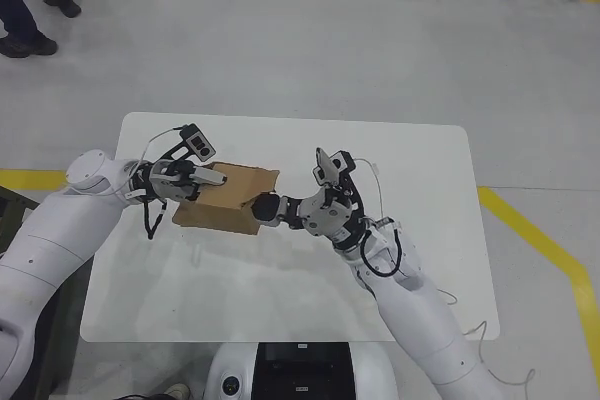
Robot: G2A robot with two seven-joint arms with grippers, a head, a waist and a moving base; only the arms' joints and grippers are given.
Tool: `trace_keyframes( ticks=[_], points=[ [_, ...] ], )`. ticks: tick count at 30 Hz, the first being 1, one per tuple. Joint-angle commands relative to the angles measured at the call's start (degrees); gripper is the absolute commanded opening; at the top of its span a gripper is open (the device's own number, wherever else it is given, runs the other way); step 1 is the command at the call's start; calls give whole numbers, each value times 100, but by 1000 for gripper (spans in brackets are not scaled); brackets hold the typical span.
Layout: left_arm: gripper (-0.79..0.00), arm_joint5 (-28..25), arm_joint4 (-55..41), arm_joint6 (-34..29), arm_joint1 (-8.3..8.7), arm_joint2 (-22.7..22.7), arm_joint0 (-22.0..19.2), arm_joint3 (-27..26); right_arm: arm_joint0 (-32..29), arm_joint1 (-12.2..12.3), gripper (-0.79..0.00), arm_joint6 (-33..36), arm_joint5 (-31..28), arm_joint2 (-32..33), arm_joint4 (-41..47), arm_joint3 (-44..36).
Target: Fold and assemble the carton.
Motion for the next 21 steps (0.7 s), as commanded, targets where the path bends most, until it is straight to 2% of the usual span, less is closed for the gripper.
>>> trace_keyframes(
  ticks=[1,14,21],
  points=[
    [-785,-7,-23,0,0,0,6,-12,-19,-1,0,-16,18,2,3,9],
    [-785,-80,-22,0,14,-44,27,102,-174,49,0,128,-151,306,-193,-236],
    [-785,-363,543,0,5,12,-41,415,-342,79,0,22,-523,464,-539,-538]
  ],
)
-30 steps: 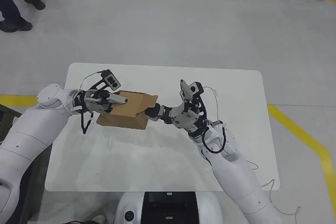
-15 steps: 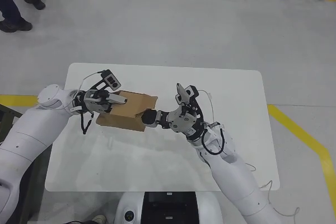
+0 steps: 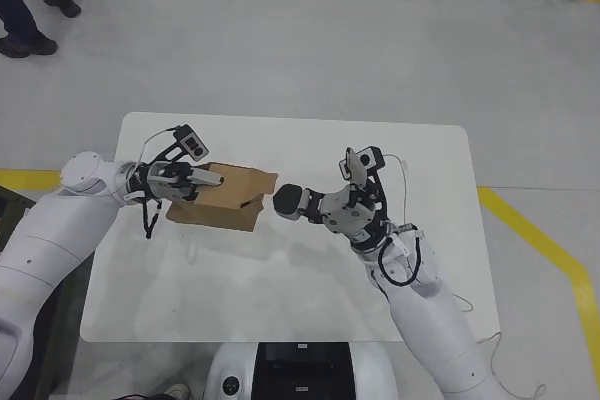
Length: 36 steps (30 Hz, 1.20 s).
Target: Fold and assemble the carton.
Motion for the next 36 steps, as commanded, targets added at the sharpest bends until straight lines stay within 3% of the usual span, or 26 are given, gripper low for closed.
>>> trace_keyframes(
  ticks=[1,18,36],
  points=[
    [-785,-93,209,0,-12,30,-37,111,-5,-5,0,4,-63,-37,-51,-64],
    [-785,-155,183,0,-48,40,-34,33,213,-48,0,-931,-199,-374,-1534,282],
    [-785,114,-454,0,15,-109,183,-269,199,-38,0,-999,-119,-382,-1699,289]
  ],
)
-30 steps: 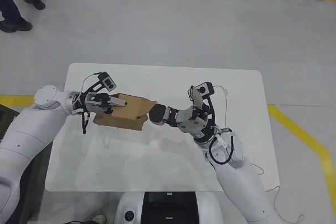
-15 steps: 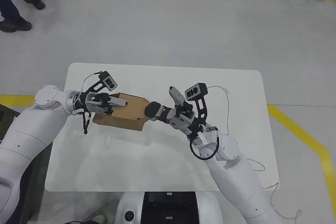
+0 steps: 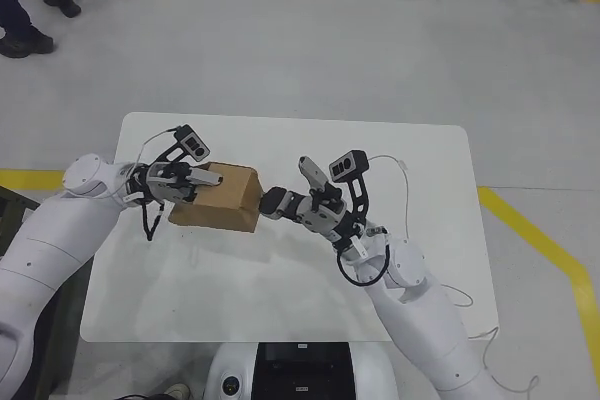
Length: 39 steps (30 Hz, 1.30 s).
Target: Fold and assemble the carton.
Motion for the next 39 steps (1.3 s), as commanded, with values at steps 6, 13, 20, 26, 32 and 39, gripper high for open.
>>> trace_keyframes(
  ticks=[6,13,20,26,32,39],
  points=[
    [-785,156,-158,0,-1,-28,61,-17,72,11,0,35,-464,76,-434,-79],
    [-785,277,-195,0,-15,-54,55,-90,78,47,0,-163,-1152,107,-1847,-160],
    [-785,321,-196,0,-35,-69,38,-128,107,50,0,-610,-1261,6,-3050,-118],
    [-785,334,-178,0,-41,-89,33,-157,136,65,-394,-835,-1251,8,-3676,-66],
    [-785,320,-170,0,-41,-113,50,-158,136,88,-449,-1019,-1205,37,-4271,-59],
    [-785,296,-167,0,-33,-148,81,-188,112,124,-422,-1191,-1094,105,-4931,-107]
  ],
)
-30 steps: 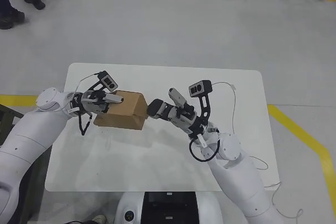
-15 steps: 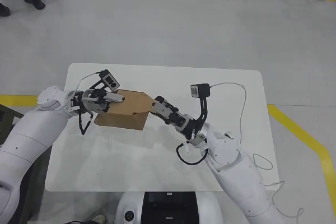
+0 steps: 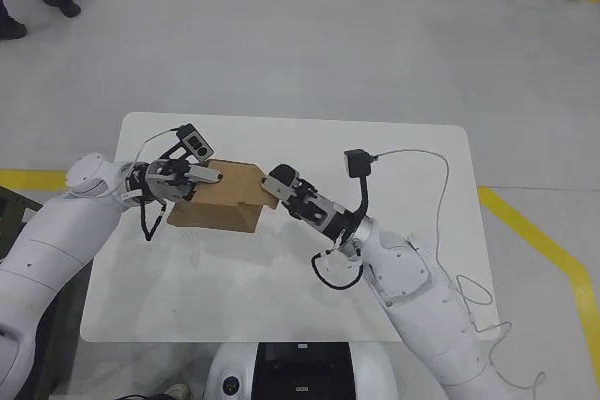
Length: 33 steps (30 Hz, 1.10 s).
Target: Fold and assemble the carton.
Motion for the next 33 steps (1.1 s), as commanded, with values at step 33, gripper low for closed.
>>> trace_keyframes(
  ticks=[33],
  points=[
    [-785,147,25,0,64,-82,71,-168,12,108,-154,-627,-235,-111,-2296,-159]
  ],
)
